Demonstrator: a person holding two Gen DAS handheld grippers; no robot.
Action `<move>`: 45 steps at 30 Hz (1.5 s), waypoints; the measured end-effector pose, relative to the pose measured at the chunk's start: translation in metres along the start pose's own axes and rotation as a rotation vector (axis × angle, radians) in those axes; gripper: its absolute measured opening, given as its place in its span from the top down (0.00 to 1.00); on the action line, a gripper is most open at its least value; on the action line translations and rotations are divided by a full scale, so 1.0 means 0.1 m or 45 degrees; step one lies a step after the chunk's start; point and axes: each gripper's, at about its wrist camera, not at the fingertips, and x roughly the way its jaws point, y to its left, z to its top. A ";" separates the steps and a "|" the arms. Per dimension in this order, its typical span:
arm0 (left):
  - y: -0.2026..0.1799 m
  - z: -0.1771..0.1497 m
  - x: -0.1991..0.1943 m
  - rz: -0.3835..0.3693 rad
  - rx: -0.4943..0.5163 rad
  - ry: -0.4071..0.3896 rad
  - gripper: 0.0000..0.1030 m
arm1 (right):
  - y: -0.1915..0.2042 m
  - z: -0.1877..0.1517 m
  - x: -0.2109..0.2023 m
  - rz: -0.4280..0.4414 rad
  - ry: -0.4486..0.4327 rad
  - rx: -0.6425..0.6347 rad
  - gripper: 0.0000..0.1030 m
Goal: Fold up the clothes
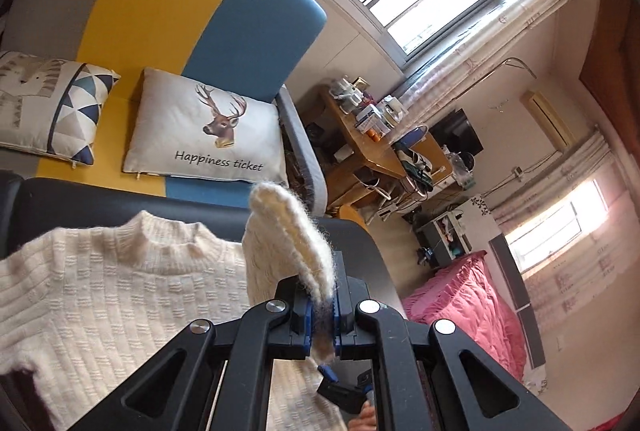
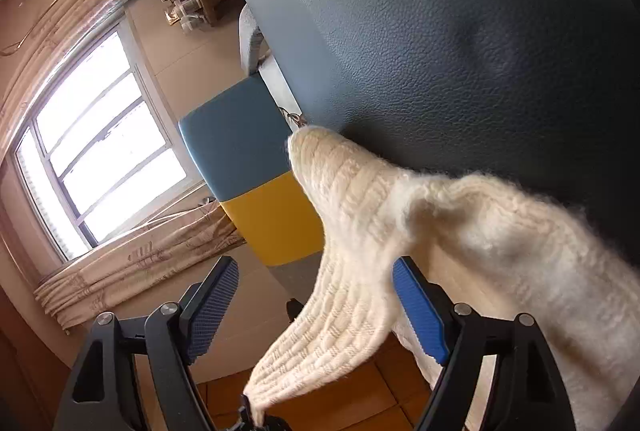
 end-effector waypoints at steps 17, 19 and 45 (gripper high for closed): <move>1.19 -0.41 0.01 0.081 -0.215 0.084 0.93 | 0.14 -0.10 0.09 -0.462 0.003 -0.514 0.38; 1.22 -0.42 0.01 0.087 -0.223 0.085 0.93 | 0.19 -0.11 0.21 -0.503 0.019 -0.595 0.47; 2.31 -1.07 0.19 0.193 -0.434 0.217 0.92 | 1.12 -0.28 -0.07 -0.750 0.176 -1.479 0.60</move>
